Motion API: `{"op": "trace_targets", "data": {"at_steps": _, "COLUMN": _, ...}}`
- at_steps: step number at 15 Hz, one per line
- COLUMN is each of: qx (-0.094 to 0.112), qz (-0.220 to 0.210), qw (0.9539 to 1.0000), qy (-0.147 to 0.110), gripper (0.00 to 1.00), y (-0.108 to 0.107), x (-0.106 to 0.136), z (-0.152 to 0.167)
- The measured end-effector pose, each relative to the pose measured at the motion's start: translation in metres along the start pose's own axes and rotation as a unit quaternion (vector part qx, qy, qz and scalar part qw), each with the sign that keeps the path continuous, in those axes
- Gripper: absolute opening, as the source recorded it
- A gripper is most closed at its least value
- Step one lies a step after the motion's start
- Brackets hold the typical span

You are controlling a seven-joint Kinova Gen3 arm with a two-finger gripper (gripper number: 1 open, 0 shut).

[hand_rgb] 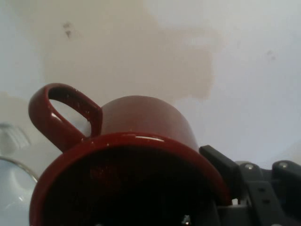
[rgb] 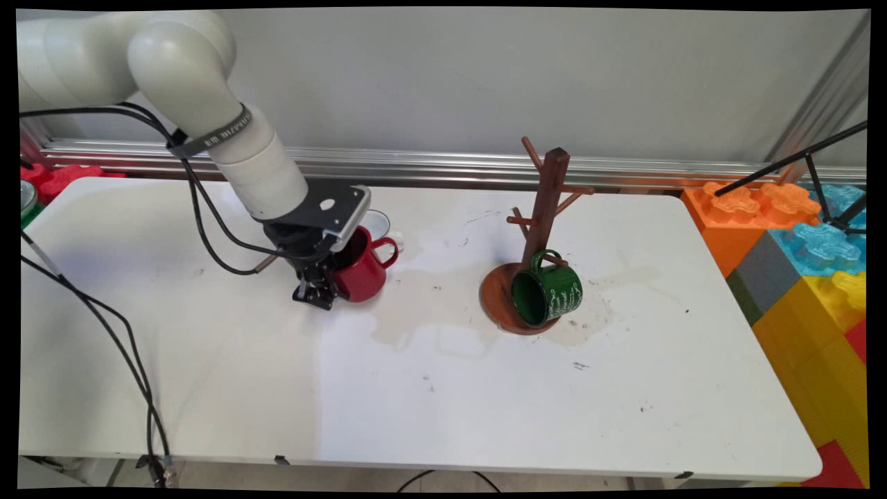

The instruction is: Place the picked object on the table

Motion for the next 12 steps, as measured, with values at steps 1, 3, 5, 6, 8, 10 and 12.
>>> {"op": "trace_targets", "data": {"at_steps": 1, "qx": -0.002, "qz": 0.003, "qw": 1.0000, "qy": -0.003, "gripper": 0.00, "y": -0.001, "x": 0.000, "z": 0.004}}
{"op": "trace_targets", "data": {"at_steps": 3, "qx": -0.008, "qz": 0.007, "qw": 0.9999, "qy": -0.009, "gripper": 0.00, "y": -0.002, "x": 0.000, "z": 0.012}}
{"op": "trace_targets", "data": {"at_steps": 5, "qx": -0.012, "qz": 0.009, "qw": 0.9998, "qy": -0.013, "gripper": 0.00, "y": -0.004, "x": 0.000, "z": 0.019}}
{"op": "trace_targets", "data": {"at_steps": 6, "qx": -0.014, "qz": 0.010, "qw": 0.9997, "qy": -0.015, "gripper": 0.00, "y": -0.004, "x": 0.000, "z": 0.022}}
{"op": "trace_targets", "data": {"at_steps": 8, "qx": -0.017, "qz": 0.013, "qw": 0.9996, "qy": -0.017, "gripper": 0.00, "y": -0.005, "x": 0.001, "z": 0.027}}
{"op": "trace_targets", "data": {"at_steps": 10, "qx": -0.019, "qz": 0.014, "qw": 0.9995, "qy": -0.018, "gripper": 0.00, "y": -0.006, "x": 0.001, "z": 0.032}}
{"op": "trace_targets", "data": {"at_steps": 12, "qx": -0.022, "qz": 0.014, "qw": 0.9995, "qy": -0.018, "gripper": 1.00, "y": -0.006, "x": 0.002, "z": 0.035}}
